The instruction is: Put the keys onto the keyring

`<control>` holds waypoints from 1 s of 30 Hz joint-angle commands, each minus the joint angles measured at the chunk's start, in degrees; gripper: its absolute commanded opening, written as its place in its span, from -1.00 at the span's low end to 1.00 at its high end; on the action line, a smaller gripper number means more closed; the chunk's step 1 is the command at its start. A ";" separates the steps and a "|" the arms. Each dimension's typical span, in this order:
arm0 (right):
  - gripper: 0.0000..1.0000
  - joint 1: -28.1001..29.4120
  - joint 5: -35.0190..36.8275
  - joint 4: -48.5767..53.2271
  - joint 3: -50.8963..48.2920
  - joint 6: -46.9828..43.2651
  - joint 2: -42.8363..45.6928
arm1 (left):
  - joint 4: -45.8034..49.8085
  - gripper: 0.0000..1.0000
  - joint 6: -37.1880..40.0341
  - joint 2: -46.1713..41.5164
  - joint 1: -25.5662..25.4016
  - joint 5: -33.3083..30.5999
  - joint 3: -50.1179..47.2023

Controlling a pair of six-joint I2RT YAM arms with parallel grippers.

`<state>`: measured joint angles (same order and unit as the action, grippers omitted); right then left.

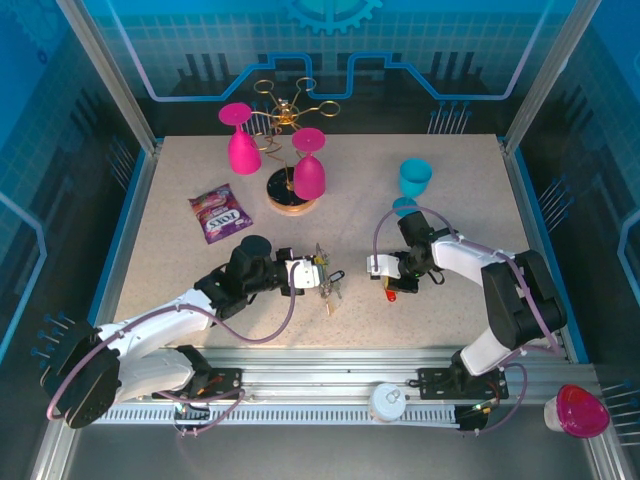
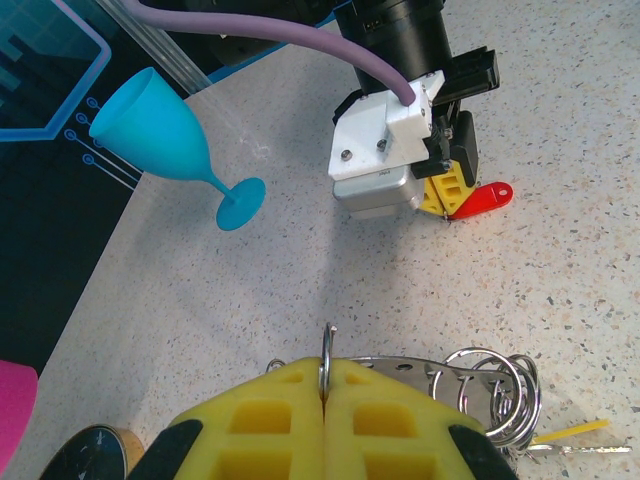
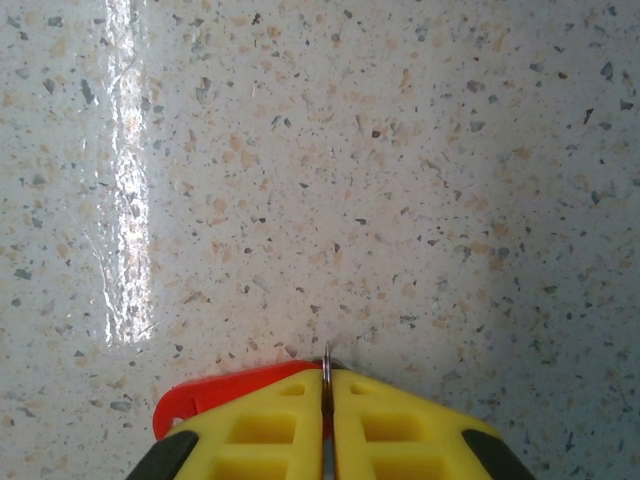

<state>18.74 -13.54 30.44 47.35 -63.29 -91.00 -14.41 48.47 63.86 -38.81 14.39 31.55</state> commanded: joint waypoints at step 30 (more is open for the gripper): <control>-1.00 6.39 -7.18 -19.13 -5.40 36.86 28.13 | -3.51 -1.00 -1.41 -1.83 -0.19 1.16 -0.88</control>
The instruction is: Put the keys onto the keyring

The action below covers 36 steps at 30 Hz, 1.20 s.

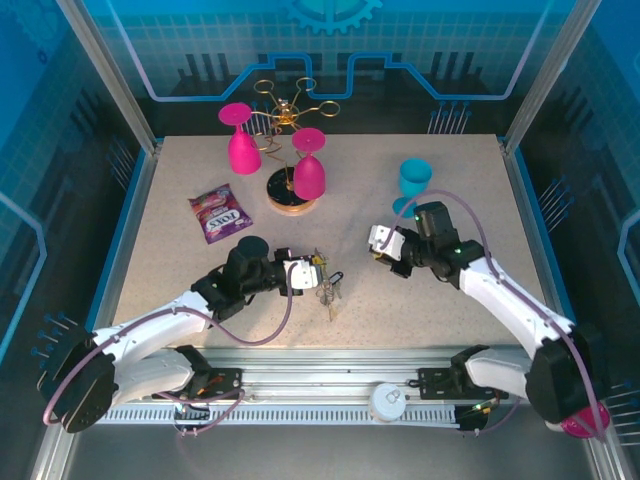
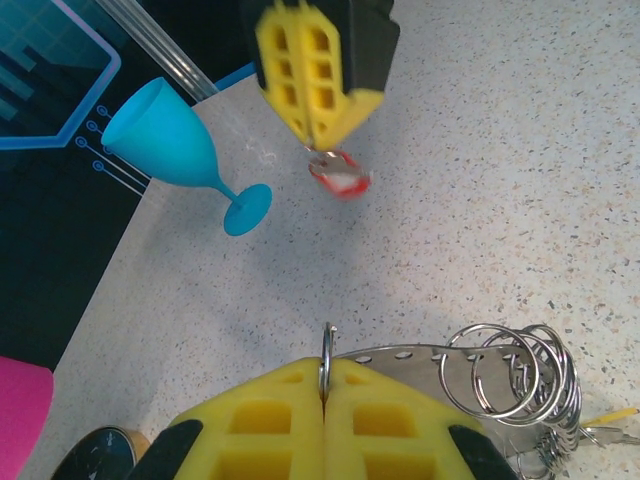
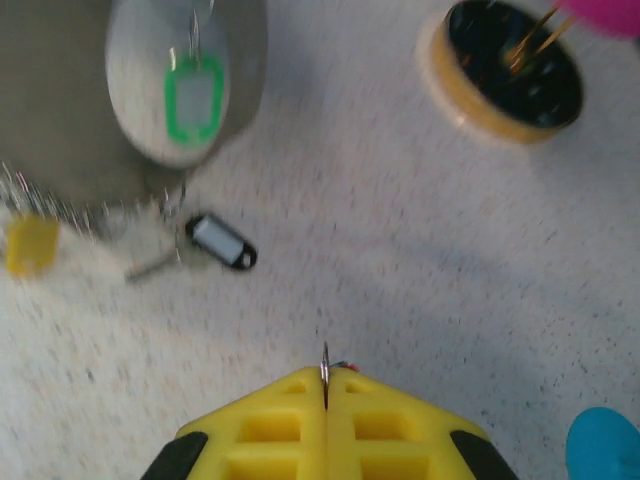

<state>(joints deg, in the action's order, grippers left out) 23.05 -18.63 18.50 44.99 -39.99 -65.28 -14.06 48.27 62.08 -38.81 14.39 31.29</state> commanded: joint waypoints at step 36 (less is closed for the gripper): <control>-1.00 12.35 -2.55 -14.14 -4.91 35.81 6.78 | -9.61 -1.00 -3.62 1.02 0.84 1.08 -0.88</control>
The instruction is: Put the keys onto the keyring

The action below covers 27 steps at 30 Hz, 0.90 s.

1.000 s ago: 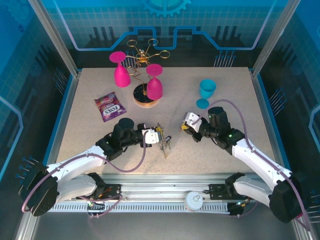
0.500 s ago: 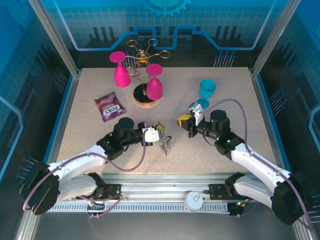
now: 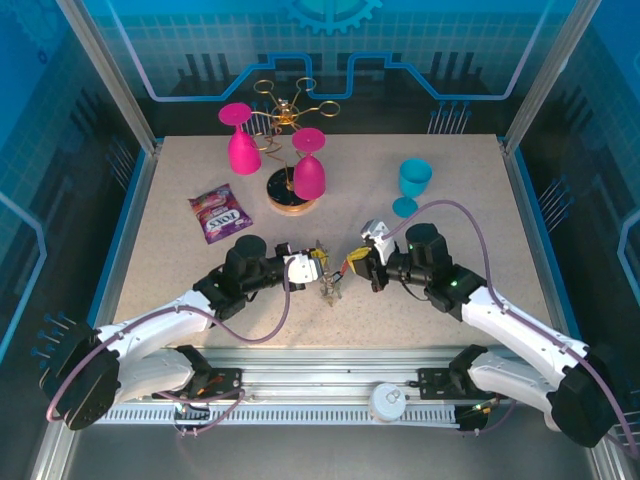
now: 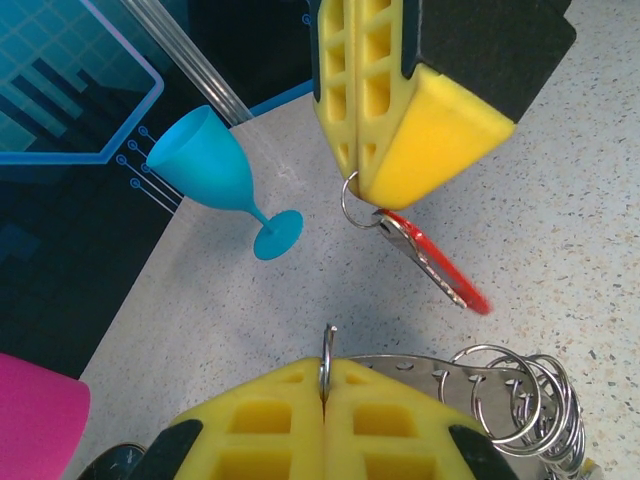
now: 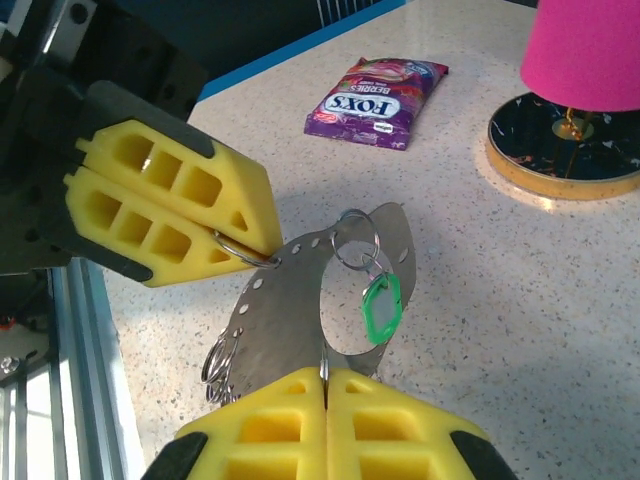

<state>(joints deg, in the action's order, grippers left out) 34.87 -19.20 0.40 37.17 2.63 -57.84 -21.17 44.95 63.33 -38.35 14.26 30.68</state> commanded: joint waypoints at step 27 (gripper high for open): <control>-1.00 -0.44 -14.59 -1.14 2.26 -15.20 -3.73 | -0.98 -1.00 3.69 0.48 0.50 3.07 -0.27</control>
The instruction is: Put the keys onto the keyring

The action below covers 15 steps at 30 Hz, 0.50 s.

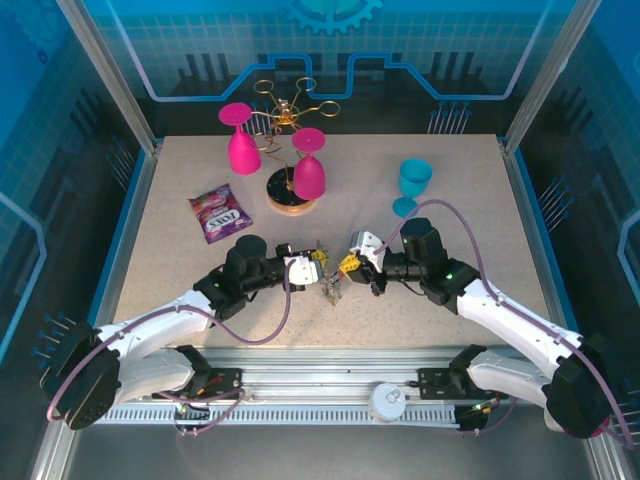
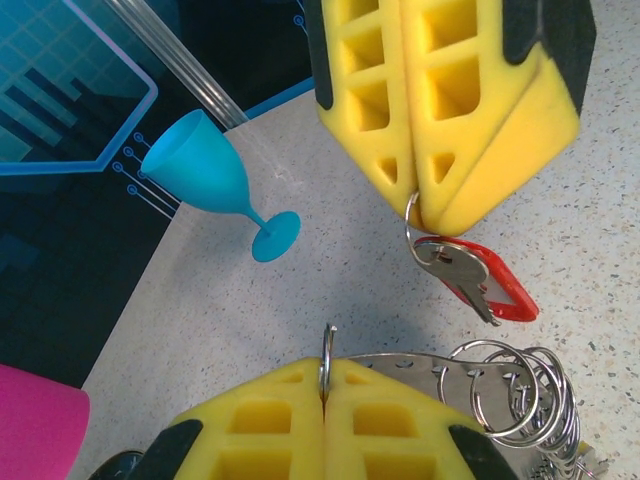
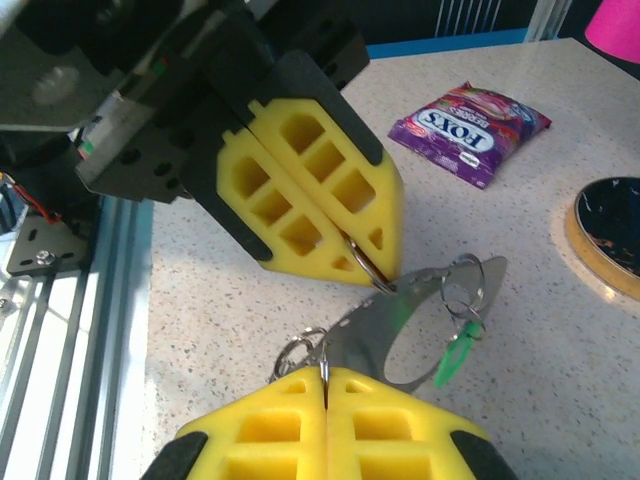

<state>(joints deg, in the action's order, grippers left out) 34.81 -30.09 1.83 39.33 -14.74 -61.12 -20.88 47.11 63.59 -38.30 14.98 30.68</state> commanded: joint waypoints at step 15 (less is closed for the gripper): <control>-1.00 0.35 -3.90 -6.07 2.20 4.20 -4.36 | -1.21 -1.00 2.00 -0.07 0.42 3.52 -0.35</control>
<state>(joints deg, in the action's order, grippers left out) 34.83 -33.28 -1.80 39.75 -11.49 -65.04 -20.86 48.18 63.70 -38.28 16.32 30.68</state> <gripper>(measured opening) 0.065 0.050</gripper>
